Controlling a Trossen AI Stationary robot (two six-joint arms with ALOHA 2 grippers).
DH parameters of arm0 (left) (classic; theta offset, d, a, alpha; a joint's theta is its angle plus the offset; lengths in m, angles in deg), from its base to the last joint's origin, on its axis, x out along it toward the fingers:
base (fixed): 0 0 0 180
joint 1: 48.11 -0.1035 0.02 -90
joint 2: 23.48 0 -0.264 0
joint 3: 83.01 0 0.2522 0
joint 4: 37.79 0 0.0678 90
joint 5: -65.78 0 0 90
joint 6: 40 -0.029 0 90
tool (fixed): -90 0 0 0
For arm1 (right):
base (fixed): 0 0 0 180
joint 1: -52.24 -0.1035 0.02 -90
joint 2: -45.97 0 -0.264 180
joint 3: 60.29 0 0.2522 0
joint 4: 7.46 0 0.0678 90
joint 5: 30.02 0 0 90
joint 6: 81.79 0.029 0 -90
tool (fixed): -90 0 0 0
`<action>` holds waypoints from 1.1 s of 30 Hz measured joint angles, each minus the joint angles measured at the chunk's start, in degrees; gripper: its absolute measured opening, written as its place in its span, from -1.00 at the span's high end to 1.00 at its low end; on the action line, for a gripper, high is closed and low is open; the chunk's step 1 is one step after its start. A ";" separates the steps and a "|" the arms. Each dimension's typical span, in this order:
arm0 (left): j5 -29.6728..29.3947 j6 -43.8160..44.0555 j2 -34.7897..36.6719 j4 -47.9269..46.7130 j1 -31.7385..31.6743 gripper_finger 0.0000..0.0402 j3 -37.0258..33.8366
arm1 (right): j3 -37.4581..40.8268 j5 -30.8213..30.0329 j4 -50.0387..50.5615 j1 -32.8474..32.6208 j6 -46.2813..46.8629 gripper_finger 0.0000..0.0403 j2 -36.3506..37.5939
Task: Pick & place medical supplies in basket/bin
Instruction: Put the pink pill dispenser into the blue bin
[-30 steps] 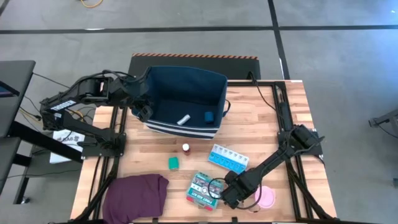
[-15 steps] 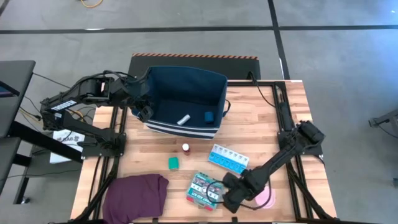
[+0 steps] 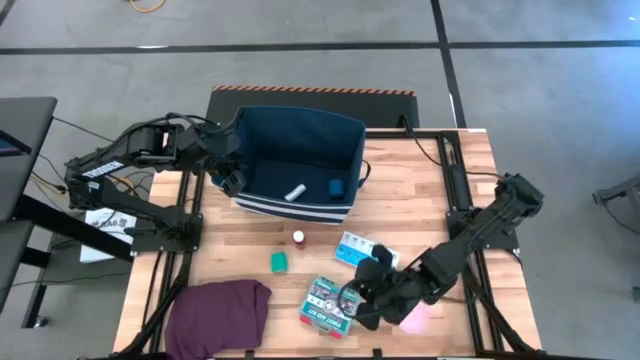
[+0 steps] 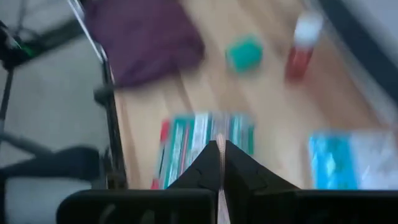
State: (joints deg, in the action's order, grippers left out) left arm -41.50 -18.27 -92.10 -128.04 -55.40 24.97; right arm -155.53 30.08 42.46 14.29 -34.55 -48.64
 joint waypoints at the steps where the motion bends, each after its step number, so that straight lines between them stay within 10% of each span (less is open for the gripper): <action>1: -0.02 -0.15 0.00 0.00 0.00 0.16 0.00 | 0.00 -1.50 -1.43 0.31 -2.45 1.00 1.07; 18: -4.35 -2.29 0.00 -0.04 0.00 0.16 -0.02 | 0.04 -7.78 -30.17 7.23 -50.40 1.00 18.32; 25: -6.17 -2.38 0.00 0.00 0.00 0.16 -0.02 | 0.00 4.20 -51.04 15.24 -74.57 1.00 22.78; 30: -7.15 -2.64 0.00 0.00 -0.02 0.16 -0.02 | 0.00 5.69 -52.92 25.93 -76.30 1.00 23.31; 33: -7.27 -2.64 0.00 0.00 0.00 0.16 -0.02 | 0.00 16.63 -53.00 33.27 -72.98 1.00 22.60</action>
State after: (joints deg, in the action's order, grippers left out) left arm -48.77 -20.92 -92.10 -128.04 -55.40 24.95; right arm -155.53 46.70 -10.55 47.57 -107.52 -26.04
